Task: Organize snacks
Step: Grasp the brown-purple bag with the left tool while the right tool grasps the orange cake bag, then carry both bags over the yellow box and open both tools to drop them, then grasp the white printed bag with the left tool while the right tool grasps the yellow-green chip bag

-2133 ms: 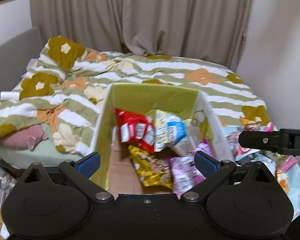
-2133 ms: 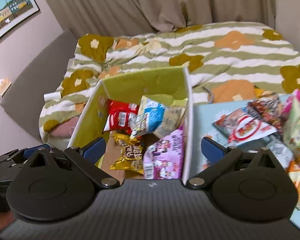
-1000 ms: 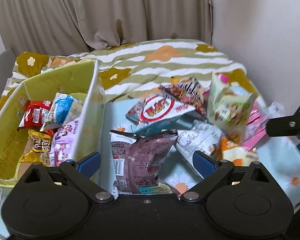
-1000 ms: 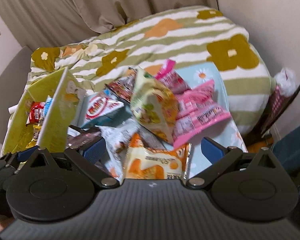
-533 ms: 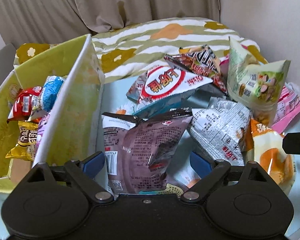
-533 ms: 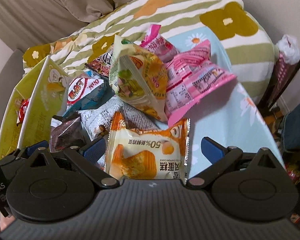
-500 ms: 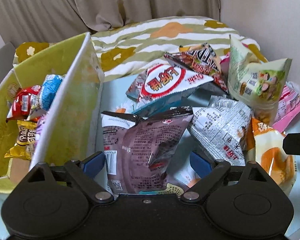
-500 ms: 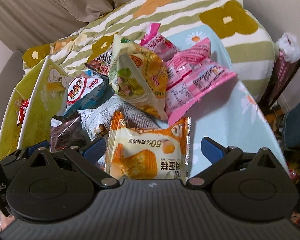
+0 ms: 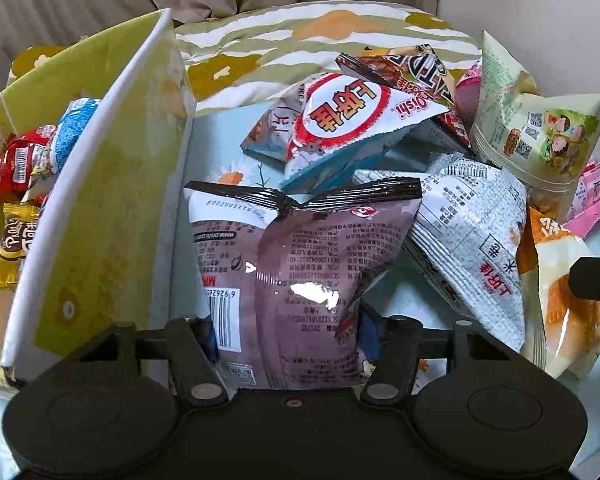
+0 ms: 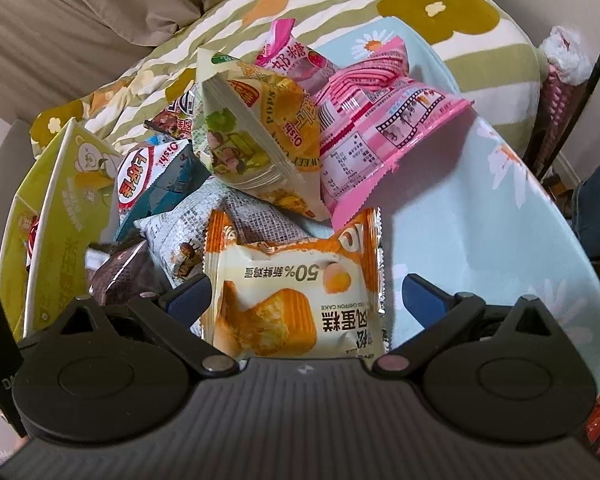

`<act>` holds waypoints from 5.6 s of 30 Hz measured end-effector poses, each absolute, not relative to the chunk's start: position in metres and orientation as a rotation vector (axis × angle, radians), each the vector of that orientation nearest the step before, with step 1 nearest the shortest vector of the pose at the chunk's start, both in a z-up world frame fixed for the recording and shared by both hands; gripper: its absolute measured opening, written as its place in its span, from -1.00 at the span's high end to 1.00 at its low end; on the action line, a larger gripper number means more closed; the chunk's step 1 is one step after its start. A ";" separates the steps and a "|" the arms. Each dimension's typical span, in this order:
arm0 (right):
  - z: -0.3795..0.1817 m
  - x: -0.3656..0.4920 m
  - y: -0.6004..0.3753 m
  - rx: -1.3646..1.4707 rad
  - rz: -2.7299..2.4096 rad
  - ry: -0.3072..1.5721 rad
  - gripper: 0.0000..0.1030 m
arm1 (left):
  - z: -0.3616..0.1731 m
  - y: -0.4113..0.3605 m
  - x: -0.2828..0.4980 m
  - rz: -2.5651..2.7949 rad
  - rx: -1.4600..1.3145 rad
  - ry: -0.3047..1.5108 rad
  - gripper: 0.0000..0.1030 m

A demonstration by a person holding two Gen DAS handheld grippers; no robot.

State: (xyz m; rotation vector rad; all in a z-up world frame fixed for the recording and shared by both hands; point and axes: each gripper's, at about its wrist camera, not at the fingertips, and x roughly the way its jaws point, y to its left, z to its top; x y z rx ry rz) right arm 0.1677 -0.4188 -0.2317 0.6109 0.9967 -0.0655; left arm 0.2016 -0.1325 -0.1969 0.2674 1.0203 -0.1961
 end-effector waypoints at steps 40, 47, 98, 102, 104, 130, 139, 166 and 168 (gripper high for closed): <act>-0.219 0.156 -0.391 0.450 0.043 1.000 -0.80 | -0.145 -0.123 0.147 -0.185 0.175 0.955 -0.20; -0.178 0.151 -0.379 0.379 0.125 0.945 -0.80 | -0.097 -0.107 0.126 -0.125 0.125 0.872 -0.20; -0.106 0.237 -0.092 0.272 0.164 0.839 -0.83 | -0.052 0.175 0.212 -0.134 0.024 0.848 -0.98; -0.110 0.243 -0.077 0.275 0.192 0.851 -0.85 | -0.046 0.185 0.207 -0.094 0.020 0.826 -0.98; -0.113 0.245 -0.072 0.293 0.203 0.849 -0.87 | -0.045 0.192 0.205 -0.071 0.013 0.825 -0.98; -0.108 0.217 -0.093 0.374 0.226 0.784 -1.00 | -0.040 0.182 0.182 -0.044 0.021 0.816 -0.98; -0.084 0.189 -0.109 0.378 0.189 0.714 -1.00 | -0.021 0.168 0.165 -0.111 0.061 0.766 -0.98; -0.078 0.142 -0.323 0.368 -0.094 0.679 -1.00 | -0.022 -0.032 0.163 -0.351 0.126 0.748 -0.98; -0.081 0.147 -0.340 0.355 -0.096 0.689 -1.00 | -0.028 -0.049 0.165 -0.349 0.125 0.764 -0.98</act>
